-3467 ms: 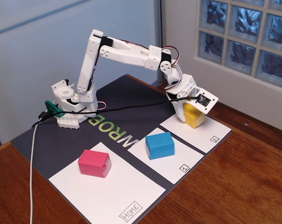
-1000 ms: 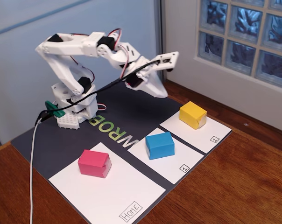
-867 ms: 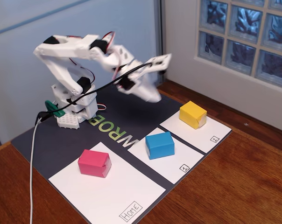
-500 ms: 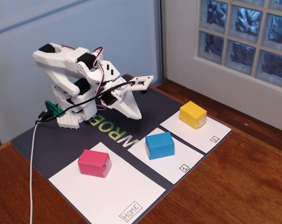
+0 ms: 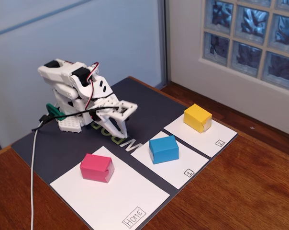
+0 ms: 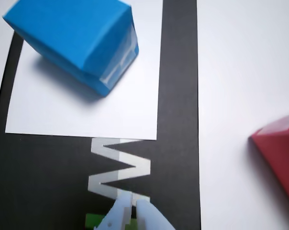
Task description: Move box yellow to zone 2
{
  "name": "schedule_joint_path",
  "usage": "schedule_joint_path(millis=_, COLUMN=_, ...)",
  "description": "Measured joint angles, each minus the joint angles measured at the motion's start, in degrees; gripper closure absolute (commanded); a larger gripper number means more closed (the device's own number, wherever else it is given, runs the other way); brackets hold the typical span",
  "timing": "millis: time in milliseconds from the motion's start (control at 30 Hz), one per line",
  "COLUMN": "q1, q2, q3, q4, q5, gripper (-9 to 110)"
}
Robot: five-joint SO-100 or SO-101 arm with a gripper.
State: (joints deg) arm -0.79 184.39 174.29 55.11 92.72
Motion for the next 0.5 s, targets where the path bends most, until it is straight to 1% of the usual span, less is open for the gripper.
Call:
schedule_joint_path(millis=133, q1=0.0, q2=2.72, q3=0.0, q4=6.42, q5=2.2, gripper=102)
schedule_joint_path(millis=233, q1=0.0, q2=3.69, q3=0.0, q4=13.62, q5=2.72, gripper=102)
schedule_joint_path(millis=333, q1=0.0, q2=3.87, q3=0.0, q4=17.58, q5=2.55, gripper=102)
schedule_joint_path(millis=500, q1=0.0, q2=3.87, q3=0.09, q4=22.41, q5=-0.97, gripper=102)
